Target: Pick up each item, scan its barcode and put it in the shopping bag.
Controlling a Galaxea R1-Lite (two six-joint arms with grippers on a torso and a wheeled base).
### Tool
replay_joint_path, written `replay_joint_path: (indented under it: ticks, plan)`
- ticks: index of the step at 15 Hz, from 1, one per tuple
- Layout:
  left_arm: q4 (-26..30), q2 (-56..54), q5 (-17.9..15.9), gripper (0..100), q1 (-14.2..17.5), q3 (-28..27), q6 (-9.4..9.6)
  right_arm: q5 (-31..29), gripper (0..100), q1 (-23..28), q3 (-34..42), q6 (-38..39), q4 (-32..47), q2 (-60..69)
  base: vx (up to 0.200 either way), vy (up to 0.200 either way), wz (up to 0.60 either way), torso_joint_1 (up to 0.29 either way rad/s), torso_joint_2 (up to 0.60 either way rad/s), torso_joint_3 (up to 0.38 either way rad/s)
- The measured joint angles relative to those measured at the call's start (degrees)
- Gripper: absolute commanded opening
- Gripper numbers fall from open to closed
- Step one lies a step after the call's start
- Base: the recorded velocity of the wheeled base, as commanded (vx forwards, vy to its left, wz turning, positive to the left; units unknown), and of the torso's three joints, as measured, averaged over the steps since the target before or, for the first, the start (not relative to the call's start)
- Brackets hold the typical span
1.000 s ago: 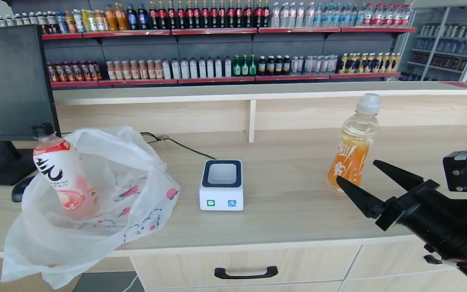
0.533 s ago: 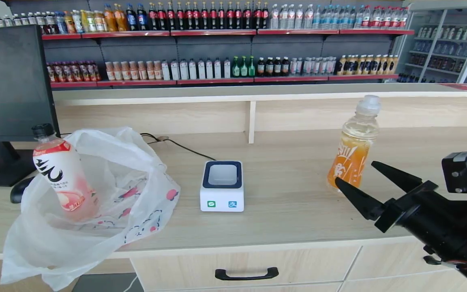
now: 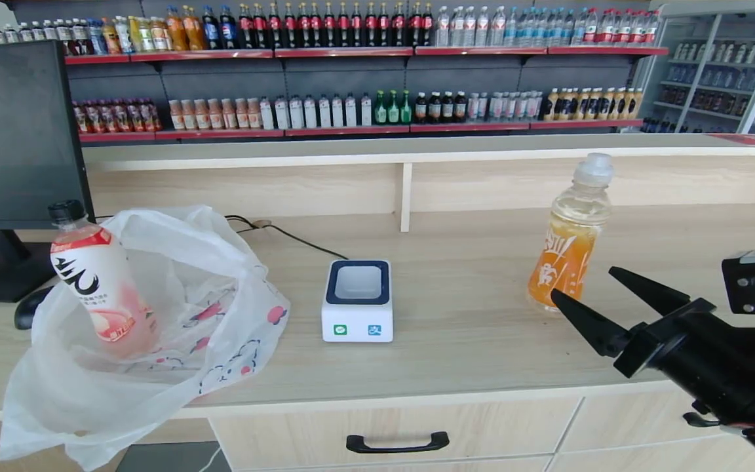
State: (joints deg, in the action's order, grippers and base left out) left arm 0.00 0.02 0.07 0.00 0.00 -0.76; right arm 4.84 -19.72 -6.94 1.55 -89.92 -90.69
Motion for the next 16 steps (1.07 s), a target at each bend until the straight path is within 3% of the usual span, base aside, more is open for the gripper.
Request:
replay_joint_path:
  ticks: [2,9,16]
  plan:
    - [0.0,0.0,0.0,100,-0.1,0.0,0.0,0.0,100,0.1,0.5,-0.2,-0.2,0.1,0.0,0.0,-0.6,-0.002,0.0,0.002]
    - [0.0,0.0,0.0,100,0.0,0.0,-0.02,0.0,100,0.0,1.0,-0.5,0.0,0.1,0.0,0.0,0.0,0.0,0.0,0.0]
    - [0.0,0.0,0.0,100,0.1,0.0,0.0,-0.1,100,-0.5,0.6,-1.5,0.0,-0.1,0.0,-0.2,0.0,0.007,0.0,0.004]
